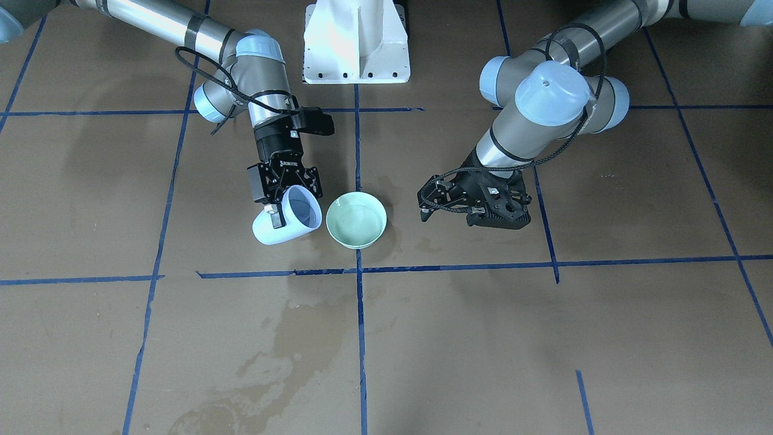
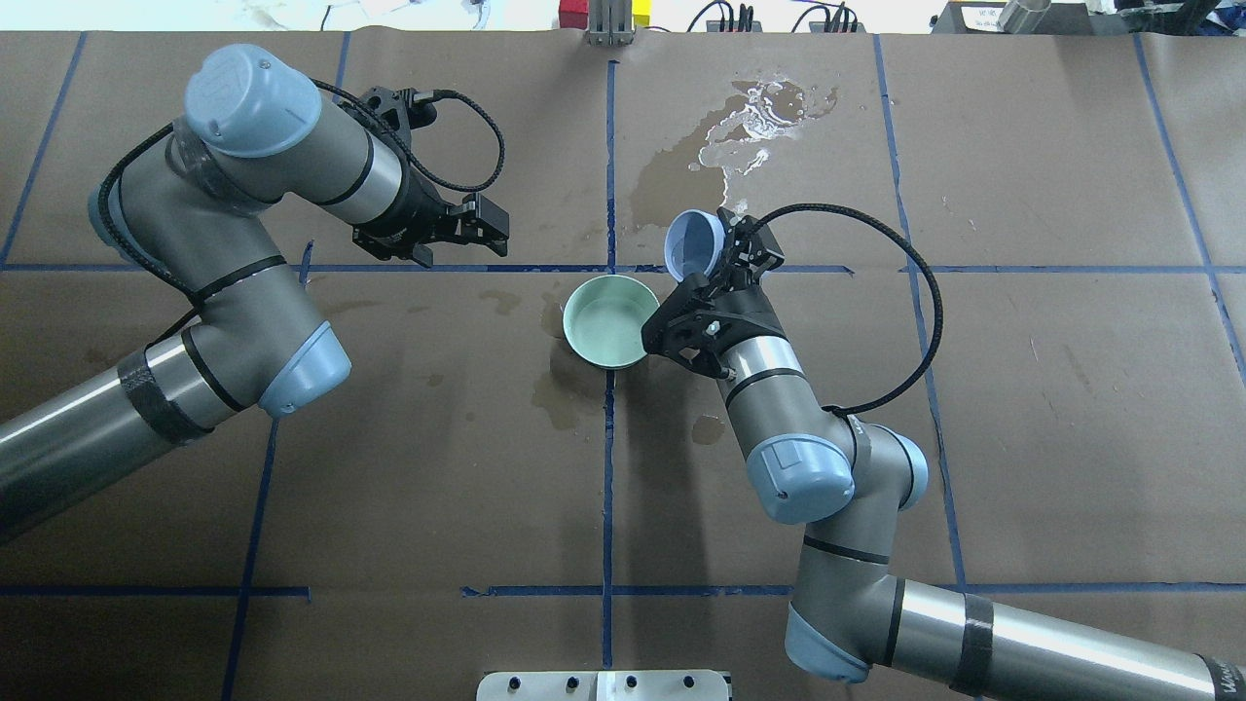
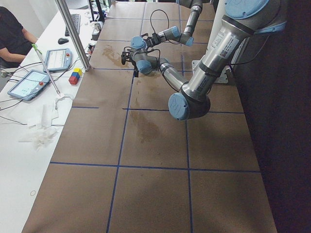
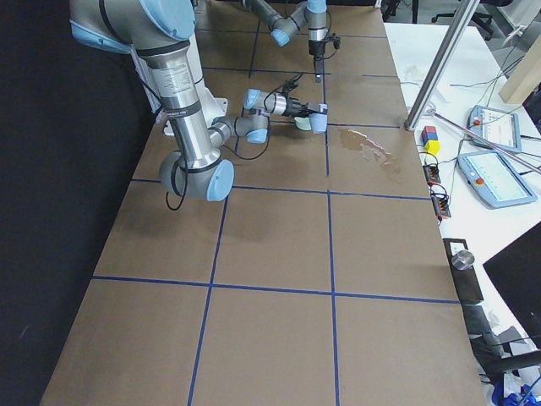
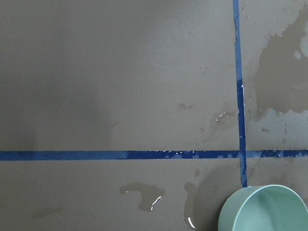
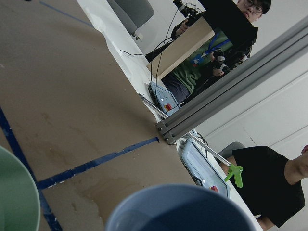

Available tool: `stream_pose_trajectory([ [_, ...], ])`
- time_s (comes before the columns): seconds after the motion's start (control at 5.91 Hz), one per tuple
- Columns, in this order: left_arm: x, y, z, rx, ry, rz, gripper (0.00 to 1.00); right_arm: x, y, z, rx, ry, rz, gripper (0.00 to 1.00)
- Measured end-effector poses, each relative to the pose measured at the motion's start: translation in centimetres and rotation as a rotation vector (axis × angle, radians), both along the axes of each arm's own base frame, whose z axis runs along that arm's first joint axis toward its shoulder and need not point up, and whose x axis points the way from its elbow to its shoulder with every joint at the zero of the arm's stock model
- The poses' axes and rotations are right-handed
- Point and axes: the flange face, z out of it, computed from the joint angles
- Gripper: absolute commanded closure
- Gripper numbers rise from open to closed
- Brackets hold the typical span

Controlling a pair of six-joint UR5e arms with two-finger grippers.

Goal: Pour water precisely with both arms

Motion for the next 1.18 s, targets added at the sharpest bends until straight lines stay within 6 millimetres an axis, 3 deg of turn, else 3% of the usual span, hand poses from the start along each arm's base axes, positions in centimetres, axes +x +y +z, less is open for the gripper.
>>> stream_pose_trajectory([
  [0.68, 0.0, 0.0, 0.4, -0.004, -0.003, 0.0, 0.0, -2.2, 1.0, -1.5, 0.066, 0.277, -0.049, 0.87],
  [1.18, 0.0, 0.0, 0.4, -0.004, -0.003, 0.0, 0.0, -2.8, 1.7, -1.5, 0.085, 0.361, -0.039, 0.88],
])
